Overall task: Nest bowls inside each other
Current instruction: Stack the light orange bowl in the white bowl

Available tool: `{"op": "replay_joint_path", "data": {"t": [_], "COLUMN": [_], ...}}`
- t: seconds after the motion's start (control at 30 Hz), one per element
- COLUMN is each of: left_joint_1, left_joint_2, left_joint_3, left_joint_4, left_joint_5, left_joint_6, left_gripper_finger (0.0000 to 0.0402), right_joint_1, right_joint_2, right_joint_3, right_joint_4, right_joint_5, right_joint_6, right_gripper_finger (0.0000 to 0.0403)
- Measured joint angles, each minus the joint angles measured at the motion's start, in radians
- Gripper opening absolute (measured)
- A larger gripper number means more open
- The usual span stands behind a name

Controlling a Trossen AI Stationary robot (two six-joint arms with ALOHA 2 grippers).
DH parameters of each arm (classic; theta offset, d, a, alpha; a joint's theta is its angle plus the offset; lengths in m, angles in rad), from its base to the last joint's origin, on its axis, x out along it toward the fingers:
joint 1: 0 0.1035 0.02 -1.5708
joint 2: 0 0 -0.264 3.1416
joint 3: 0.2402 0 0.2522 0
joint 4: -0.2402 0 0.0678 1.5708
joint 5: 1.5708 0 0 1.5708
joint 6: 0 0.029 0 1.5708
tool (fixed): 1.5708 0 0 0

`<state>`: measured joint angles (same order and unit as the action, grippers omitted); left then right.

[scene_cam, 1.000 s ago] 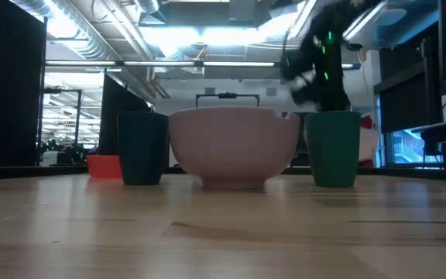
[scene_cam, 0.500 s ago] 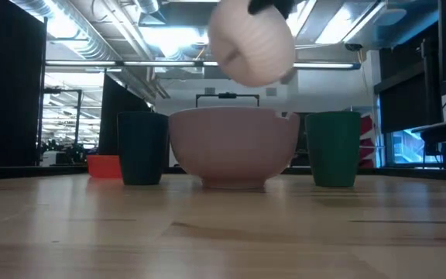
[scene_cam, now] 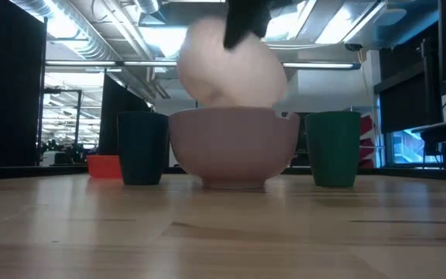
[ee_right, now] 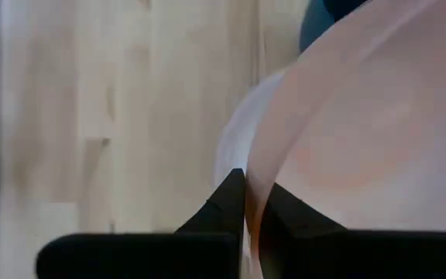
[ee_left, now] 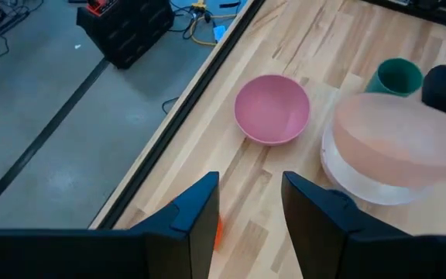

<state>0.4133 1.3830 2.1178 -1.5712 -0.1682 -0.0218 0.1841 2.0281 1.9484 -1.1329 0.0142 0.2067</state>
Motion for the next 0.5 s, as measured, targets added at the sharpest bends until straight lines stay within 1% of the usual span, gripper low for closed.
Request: {"op": "replay_joint_path", "data": {"t": [0.1, 0.5], "left_joint_1": [0.0, -0.001], "left_joint_2": [0.0, 0.0], "left_joint_3": [0.0, 0.0], "left_joint_4": [0.0, 0.0], "left_joint_5": [0.0, 0.0], "left_joint_6": [0.007, 0.038], "left_gripper_finger": [0.0124, 0.0124], "right_joint_1": [-0.007, -0.007], "right_joint_2": [0.043, 0.13], "right_joint_3": [-0.002, -0.002], "right_joint_4": [-0.04, -0.048], "right_joint_5": [0.009, -0.019], "right_joint_6": [-0.001, -0.005], "right_gripper_finger": [0.0, 0.0002]}}
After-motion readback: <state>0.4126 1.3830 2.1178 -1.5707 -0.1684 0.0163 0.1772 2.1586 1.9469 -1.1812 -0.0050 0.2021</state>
